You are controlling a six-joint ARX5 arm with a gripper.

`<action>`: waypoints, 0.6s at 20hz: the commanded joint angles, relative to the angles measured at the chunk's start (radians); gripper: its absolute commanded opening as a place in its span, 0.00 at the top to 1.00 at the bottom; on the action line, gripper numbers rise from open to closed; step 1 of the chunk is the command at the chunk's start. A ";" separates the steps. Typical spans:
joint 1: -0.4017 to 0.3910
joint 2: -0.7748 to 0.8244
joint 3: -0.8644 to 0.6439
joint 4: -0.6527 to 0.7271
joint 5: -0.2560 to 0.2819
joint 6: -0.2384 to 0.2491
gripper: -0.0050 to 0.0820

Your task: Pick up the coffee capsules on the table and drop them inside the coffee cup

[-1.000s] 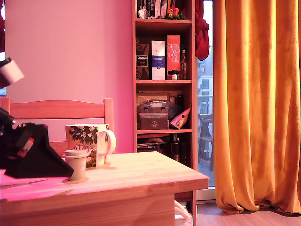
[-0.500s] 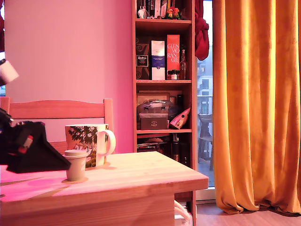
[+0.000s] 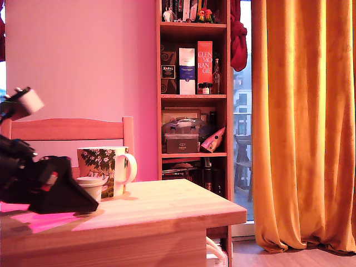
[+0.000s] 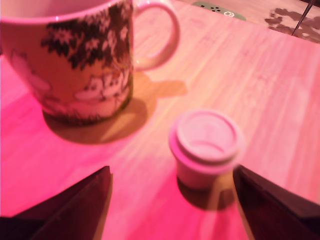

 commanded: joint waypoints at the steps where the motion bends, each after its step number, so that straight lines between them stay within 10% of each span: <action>1: 0.003 0.030 0.008 -0.005 0.005 0.008 0.13; 12: 0.003 0.061 0.045 -0.014 0.037 0.026 0.13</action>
